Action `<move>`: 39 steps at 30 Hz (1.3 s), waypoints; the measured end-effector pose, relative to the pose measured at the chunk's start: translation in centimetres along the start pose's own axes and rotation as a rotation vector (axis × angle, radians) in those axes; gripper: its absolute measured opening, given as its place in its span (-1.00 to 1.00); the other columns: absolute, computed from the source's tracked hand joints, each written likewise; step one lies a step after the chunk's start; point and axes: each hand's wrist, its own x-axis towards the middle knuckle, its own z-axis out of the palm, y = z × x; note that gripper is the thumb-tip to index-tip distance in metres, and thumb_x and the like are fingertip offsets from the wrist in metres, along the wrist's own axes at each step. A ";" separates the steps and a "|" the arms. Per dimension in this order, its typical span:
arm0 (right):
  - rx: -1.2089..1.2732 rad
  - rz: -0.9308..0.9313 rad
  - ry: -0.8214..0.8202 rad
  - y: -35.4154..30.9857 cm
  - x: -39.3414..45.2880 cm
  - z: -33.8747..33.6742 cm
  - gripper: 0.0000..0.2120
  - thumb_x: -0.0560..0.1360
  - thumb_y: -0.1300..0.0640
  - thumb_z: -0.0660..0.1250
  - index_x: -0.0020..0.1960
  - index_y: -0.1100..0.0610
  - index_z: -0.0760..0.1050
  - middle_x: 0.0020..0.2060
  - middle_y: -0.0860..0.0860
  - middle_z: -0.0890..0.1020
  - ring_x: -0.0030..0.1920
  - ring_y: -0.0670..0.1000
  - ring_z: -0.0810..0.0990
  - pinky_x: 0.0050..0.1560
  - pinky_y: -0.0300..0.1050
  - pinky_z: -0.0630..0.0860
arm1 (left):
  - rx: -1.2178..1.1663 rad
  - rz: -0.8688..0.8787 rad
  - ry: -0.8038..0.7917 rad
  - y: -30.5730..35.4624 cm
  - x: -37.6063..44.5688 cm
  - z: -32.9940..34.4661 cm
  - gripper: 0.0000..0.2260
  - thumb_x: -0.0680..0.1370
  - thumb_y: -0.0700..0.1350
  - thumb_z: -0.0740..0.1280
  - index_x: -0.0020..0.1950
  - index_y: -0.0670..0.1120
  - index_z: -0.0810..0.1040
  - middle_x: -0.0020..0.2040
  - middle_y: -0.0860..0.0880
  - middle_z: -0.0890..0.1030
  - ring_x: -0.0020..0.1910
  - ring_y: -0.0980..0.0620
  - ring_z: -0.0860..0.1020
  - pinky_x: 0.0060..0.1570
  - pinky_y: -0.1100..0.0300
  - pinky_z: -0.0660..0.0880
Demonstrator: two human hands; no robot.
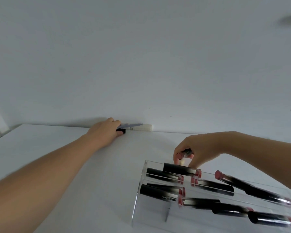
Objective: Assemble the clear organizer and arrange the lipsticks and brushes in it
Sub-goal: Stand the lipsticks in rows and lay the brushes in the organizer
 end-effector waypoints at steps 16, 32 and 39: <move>-0.121 0.379 0.345 3.0 -8.7 -1.0 -0.84 0.65 0.00 0.23 -0.04 0.06 0.45 -0.08 -0.06 0.58 -0.07 0.02 0.53 -0.01 -0.04 0.47 | -0.230 0.160 0.320 8.4 -8.5 -6.8 -0.73 0.65 0.19 0.08 -0.10 0.04 0.34 -0.24 0.12 0.45 -0.36 0.13 0.45 -0.42 0.15 0.26; 0.083 0.195 1.002 -7.5 -18.1 14.6 -0.83 0.66 -0.01 0.19 0.14 -0.10 0.56 -0.06 -0.21 0.63 -0.04 -0.13 0.58 -0.06 -0.24 0.51 | 0.009 0.809 0.517 19.1 -18.8 -4.0 -0.68 0.63 0.08 0.22 -0.10 -0.12 0.60 -0.18 -0.03 0.55 -0.25 -0.05 0.52 -0.25 0.07 0.54; -0.027 0.125 1.035 -7.5 -18.2 17.0 -0.84 0.63 0.15 0.28 0.13 0.03 0.61 -0.03 -0.18 0.65 -0.02 -0.08 0.55 0.03 -0.19 0.50 | 0.062 0.795 0.536 19.6 -19.9 -2.8 -0.71 0.61 0.05 0.20 -0.09 -0.11 0.60 -0.15 -0.05 0.54 -0.20 -0.08 0.55 -0.21 0.03 0.53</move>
